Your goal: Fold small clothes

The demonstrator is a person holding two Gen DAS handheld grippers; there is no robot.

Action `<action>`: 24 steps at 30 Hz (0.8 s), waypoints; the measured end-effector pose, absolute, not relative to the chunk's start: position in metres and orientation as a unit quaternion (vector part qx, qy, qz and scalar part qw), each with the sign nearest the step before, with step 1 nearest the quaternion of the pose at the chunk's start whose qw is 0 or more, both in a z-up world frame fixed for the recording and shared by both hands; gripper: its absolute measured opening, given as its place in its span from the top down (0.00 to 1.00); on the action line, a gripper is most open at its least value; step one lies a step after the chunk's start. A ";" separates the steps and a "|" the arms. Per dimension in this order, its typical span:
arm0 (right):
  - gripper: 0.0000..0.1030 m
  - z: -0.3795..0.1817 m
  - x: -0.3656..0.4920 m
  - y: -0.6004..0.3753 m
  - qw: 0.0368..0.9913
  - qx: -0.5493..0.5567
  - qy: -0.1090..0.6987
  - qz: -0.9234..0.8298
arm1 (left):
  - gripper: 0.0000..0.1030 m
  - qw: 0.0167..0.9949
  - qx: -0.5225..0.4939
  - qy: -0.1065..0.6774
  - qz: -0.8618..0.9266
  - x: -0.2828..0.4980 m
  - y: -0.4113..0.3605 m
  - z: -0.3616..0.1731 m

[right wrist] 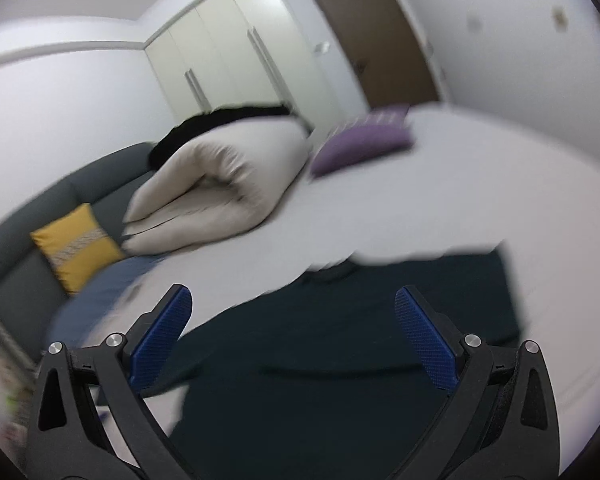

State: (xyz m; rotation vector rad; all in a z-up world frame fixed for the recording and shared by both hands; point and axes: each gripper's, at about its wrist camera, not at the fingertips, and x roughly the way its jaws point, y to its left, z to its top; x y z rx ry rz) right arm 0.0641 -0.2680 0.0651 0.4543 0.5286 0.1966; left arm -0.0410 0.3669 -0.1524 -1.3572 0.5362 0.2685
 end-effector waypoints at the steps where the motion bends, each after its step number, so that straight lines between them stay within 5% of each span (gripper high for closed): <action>1: 0.04 0.061 0.066 -0.262 0.930 0.230 0.269 0.100 | 0.25 0.734 -0.622 0.240 0.133 -0.038 0.370 -0.153; 5: 0.20 0.043 0.078 -0.245 0.904 0.274 0.311 0.105 | 0.33 0.720 -0.639 0.218 0.164 -0.021 0.380 -0.153; 6: 0.22 0.035 0.083 -0.237 0.902 0.281 0.312 0.104 | 0.48 0.716 -0.644 0.214 0.166 -0.016 0.384 -0.154; 7: 0.22 0.028 0.084 -0.233 0.901 0.284 0.312 0.101 | 0.74 0.710 -0.650 0.217 0.164 -0.014 0.390 -0.157; 9: 0.22 0.020 0.086 -0.237 0.902 0.285 0.311 0.093 | 0.93 0.707 -0.648 0.233 0.161 -0.004 0.393 -0.153; 16: 0.27 0.013 0.064 -0.286 0.901 0.293 0.310 0.076 | 0.92 0.841 -0.462 0.271 0.075 0.058 0.291 -0.049; 24: 0.27 -0.011 0.049 -0.347 0.895 0.325 0.303 0.040 | 0.91 0.913 -0.189 0.341 -0.116 0.126 0.008 -0.004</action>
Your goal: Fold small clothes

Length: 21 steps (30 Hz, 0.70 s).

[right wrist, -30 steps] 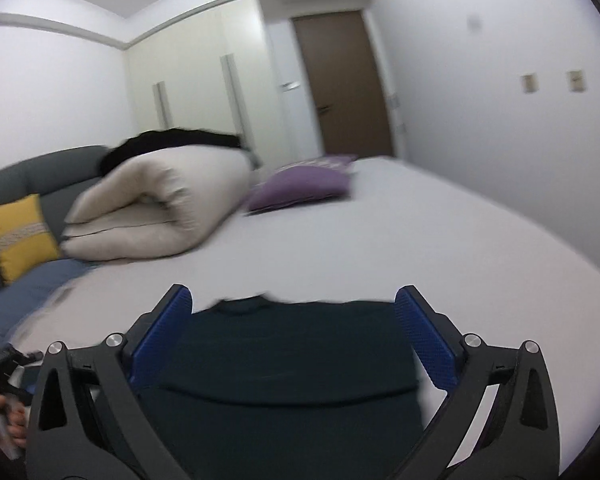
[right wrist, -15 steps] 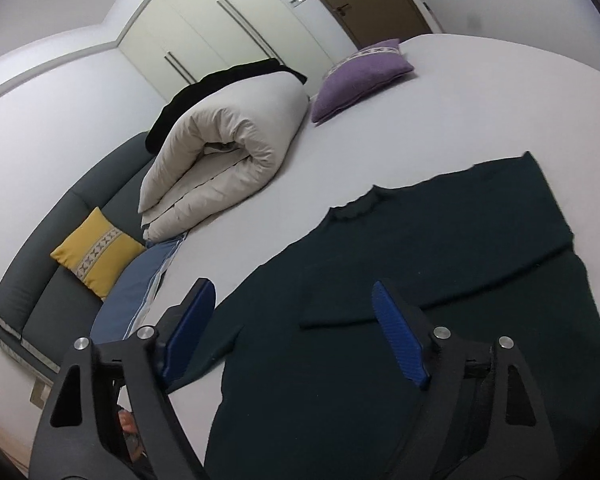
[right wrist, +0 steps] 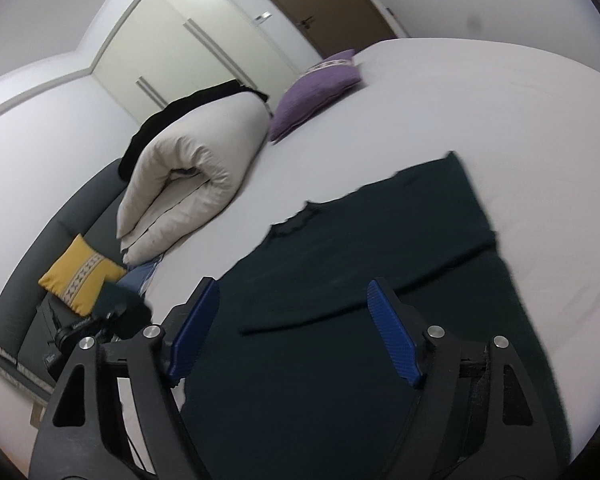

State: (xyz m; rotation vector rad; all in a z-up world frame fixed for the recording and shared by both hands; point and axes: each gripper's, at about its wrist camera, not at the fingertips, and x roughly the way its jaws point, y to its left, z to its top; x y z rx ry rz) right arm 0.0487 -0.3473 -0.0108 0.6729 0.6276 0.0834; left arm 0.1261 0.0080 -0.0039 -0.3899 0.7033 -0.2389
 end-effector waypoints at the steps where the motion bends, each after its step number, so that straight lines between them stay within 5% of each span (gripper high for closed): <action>1: 0.27 -0.014 0.047 -0.355 0.893 0.329 0.304 0.037 | 0.90 0.912 -0.171 0.351 -0.126 0.129 -0.016 -0.011; 2: 0.27 -0.017 0.046 -0.361 0.892 0.331 0.307 0.035 | 0.85 0.908 -0.149 0.367 -0.136 0.132 -0.043 -0.023; 4: 0.27 -0.027 0.049 -0.371 0.886 0.329 0.325 0.028 | 0.51 0.888 -0.113 0.415 -0.162 0.140 -0.088 -0.053; 10: 0.25 -0.063 0.080 -0.379 0.867 0.318 0.382 0.028 | 0.18 0.873 -0.091 0.448 -0.171 0.109 -0.098 -0.083; 17: 0.25 -0.096 0.157 -0.338 0.839 0.315 0.436 0.084 | 0.17 0.886 -0.147 0.405 -0.172 0.068 -0.020 -0.065; 21: 0.27 -0.111 0.194 -0.307 0.828 0.283 0.475 0.089 | 0.24 0.894 -0.207 0.380 -0.116 0.083 0.050 -0.054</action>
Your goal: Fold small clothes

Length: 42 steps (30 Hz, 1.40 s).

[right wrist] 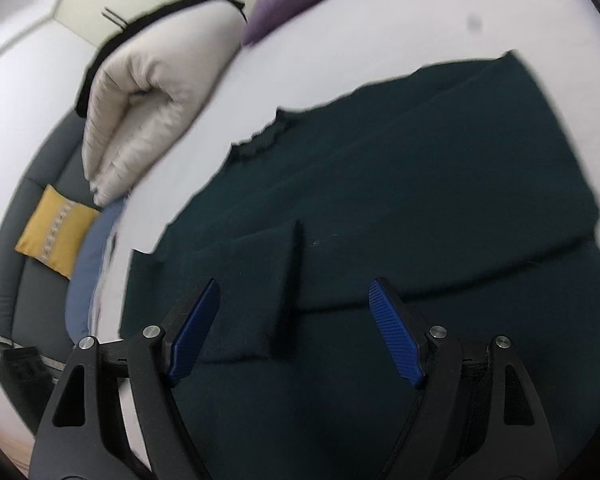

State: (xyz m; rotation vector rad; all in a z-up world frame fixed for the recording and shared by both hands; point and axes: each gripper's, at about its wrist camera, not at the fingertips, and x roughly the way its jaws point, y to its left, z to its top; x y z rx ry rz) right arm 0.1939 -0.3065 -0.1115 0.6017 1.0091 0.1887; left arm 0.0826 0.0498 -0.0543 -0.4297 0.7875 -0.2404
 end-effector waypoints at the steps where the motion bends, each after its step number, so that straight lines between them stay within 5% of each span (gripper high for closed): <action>1: 0.27 -0.116 0.203 -0.297 0.828 0.265 0.486 0.087 | 0.24 0.896 -0.214 0.374 -0.103 0.085 0.063 -0.054; 3: 0.34 -0.124 0.213 -0.284 0.828 0.233 0.504 0.072 | 0.25 0.899 -0.225 0.367 -0.081 0.091 0.088 -0.052; 7: 0.88 -0.121 0.219 -0.267 0.833 0.189 0.517 0.055 | 0.26 0.896 -0.254 0.360 -0.054 0.095 0.124 -0.056; 9: 0.92 -0.109 0.217 -0.264 0.842 0.174 0.509 0.051 | 0.26 0.896 -0.261 0.356 -0.043 0.100 0.136 -0.057; 18: 0.94 -0.030 0.222 -0.274 0.895 0.125 0.422 0.066 | 0.28 0.891 -0.277 0.361 -0.018 0.130 0.163 -0.063; 24: 0.94 -0.074 0.250 -0.303 0.875 0.116 0.470 0.026 | 0.29 0.883 -0.238 0.405 -0.007 0.164 0.146 -0.086; 29: 0.94 -0.103 0.246 -0.310 0.870 0.136 0.474 0.028 | 0.43 0.876 -0.201 0.439 -0.002 0.199 0.131 -0.103; 31: 0.94 -0.107 0.247 -0.313 0.869 0.139 0.473 0.032 | 0.59 0.870 -0.199 0.452 -0.005 0.213 0.129 -0.109; 35: 0.94 -0.109 0.248 -0.314 0.873 0.142 0.465 0.042 | 0.66 0.868 -0.182 0.461 0.000 0.230 0.126 -0.115; 38: 0.94 -0.105 0.242 -0.308 0.876 0.126 0.463 0.042 | 0.86 0.869 -0.174 0.463 -0.003 0.237 0.124 -0.119; 42: 0.96 -0.112 0.237 -0.314 0.873 0.117 0.473 0.019 | 0.91 0.880 -0.141 0.453 0.006 0.239 0.118 -0.121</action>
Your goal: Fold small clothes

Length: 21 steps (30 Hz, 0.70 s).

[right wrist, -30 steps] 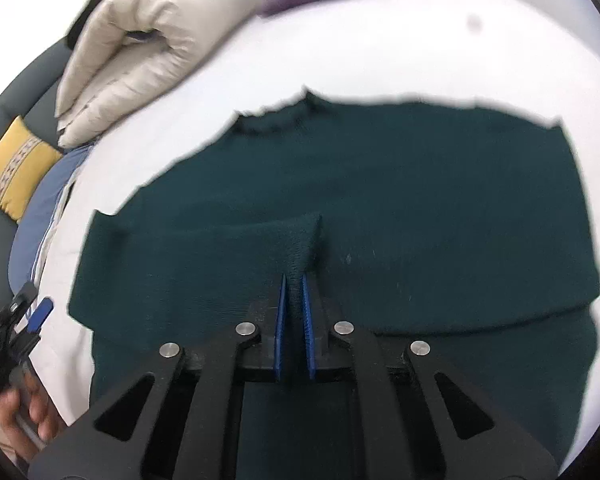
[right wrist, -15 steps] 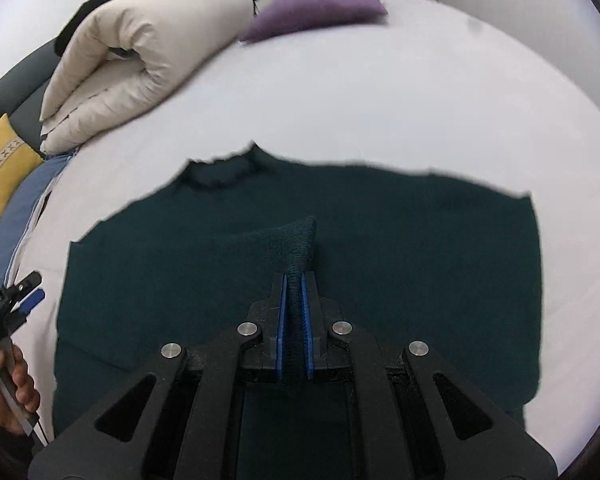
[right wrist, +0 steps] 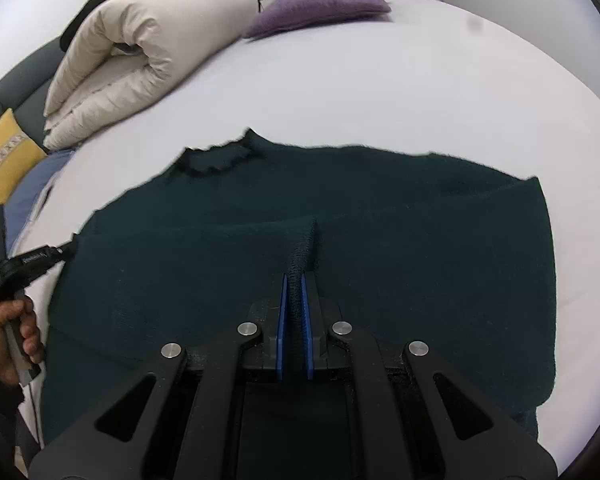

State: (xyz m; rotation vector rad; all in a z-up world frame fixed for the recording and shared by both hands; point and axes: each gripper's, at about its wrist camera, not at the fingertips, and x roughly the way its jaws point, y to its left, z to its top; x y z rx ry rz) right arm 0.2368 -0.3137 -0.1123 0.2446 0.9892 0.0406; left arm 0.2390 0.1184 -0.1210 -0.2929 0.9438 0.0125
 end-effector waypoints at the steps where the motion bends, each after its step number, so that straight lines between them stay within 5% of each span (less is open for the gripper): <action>1: 0.96 -0.115 0.235 -0.318 0.872 0.123 0.474 0.015 | 0.91 0.881 -0.143 0.451 0.007 0.240 0.120 -0.125; 8: 1.00 -0.123 0.239 -0.337 0.861 0.174 0.477 0.021 | 0.91 0.892 -0.116 0.438 0.009 0.231 0.115 -0.109; 10: 0.91 -0.116 0.234 -0.339 0.859 0.201 0.469 0.032 | 0.89 0.901 -0.116 0.419 0.005 0.214 0.115 -0.094; 15: 0.78 -0.106 0.231 -0.333 0.857 0.216 0.465 0.048 | 0.54 0.905 -0.105 0.413 -0.016 0.176 0.106 -0.079; 18: 0.76 -0.117 0.237 -0.319 0.847 0.183 0.498 0.033 | 0.55 0.895 -0.044 0.444 -0.006 0.170 0.090 -0.096; 21: 0.76 -0.122 0.231 -0.313 0.846 0.166 0.506 0.025 | 0.66 0.887 -0.040 0.460 -0.013 0.168 0.088 -0.115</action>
